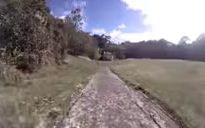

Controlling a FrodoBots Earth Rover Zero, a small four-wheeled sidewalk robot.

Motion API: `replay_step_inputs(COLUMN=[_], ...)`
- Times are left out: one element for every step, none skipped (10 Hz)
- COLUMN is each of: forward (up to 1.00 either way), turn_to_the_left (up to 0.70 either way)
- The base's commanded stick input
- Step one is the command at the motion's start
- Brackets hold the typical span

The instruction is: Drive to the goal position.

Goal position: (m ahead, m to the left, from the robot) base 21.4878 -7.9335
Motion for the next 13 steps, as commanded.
replay_step_inputs(forward=[1.00,1.00,1.00,1.00,1.00,1.00,1.00,1.00,1.00,1.00,1.00,1.00,1.00], turn_to_the_left=[0.00,0.00,0.00,0.00,0.00,0.00,0.00,0.00,0.00,0.00,0.00,0.00,0.00])
